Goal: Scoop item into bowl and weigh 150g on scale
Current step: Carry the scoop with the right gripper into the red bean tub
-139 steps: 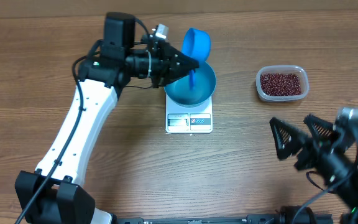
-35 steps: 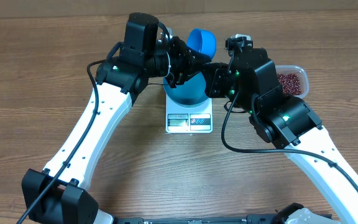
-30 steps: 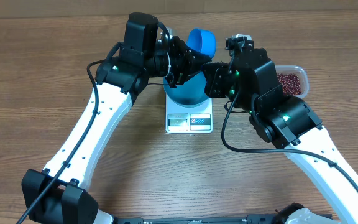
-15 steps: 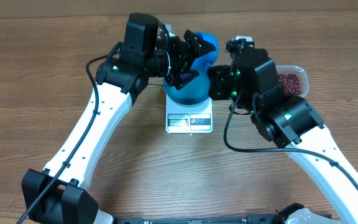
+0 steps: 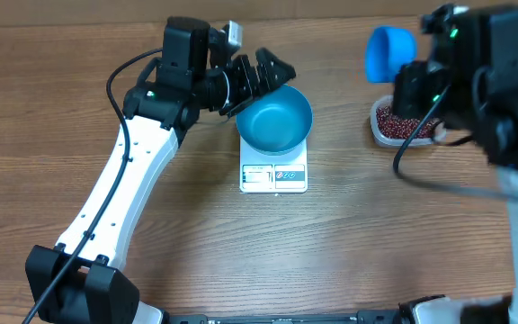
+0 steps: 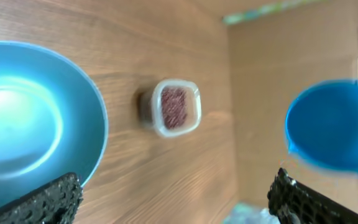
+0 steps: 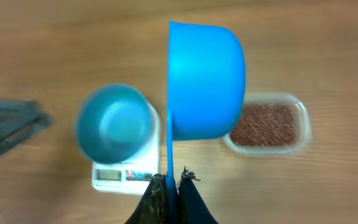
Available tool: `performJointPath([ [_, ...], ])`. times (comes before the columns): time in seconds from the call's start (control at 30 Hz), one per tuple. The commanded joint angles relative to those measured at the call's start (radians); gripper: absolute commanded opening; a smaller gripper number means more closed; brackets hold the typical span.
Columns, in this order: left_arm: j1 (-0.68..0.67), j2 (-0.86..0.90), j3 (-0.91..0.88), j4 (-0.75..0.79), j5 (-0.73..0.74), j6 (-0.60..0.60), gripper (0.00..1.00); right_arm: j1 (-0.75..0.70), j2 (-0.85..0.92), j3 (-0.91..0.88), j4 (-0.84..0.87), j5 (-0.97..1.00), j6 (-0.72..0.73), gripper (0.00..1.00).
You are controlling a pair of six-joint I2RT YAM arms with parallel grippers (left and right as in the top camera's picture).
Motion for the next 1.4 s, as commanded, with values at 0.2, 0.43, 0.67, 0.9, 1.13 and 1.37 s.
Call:
performJointPath([
  [0.2,0.0,-0.005,0.015,-0.196,-0.109,0.271,1.0,-0.117,0.327,0.153,-0.182,0.137,-0.19,0.04],
  [0.43,0.0,-0.005,0.015,-0.303,-0.197,0.334,1.0,-0.183,0.43,0.144,-0.183,0.2,-0.238,0.04],
  [0.67,0.0,-0.005,0.015,-0.344,-0.216,0.349,1.0,-0.257,0.498,0.039,-0.167,0.11,-0.259,0.04],
  [0.9,0.0,-0.005,0.015,-0.344,-0.215,0.352,1.0,-0.272,0.541,-0.051,-0.084,0.092,-0.327,0.04],
  [1.13,-0.001,-0.005,0.015,-0.347,-0.215,0.352,1.0,-0.272,0.549,-0.102,-0.011,0.092,-0.336,0.04],
  [1.37,-0.001,-0.005,0.015,-0.347,-0.215,0.352,1.0,-0.272,0.549,-0.102,-0.007,0.093,-0.336,0.18],
])
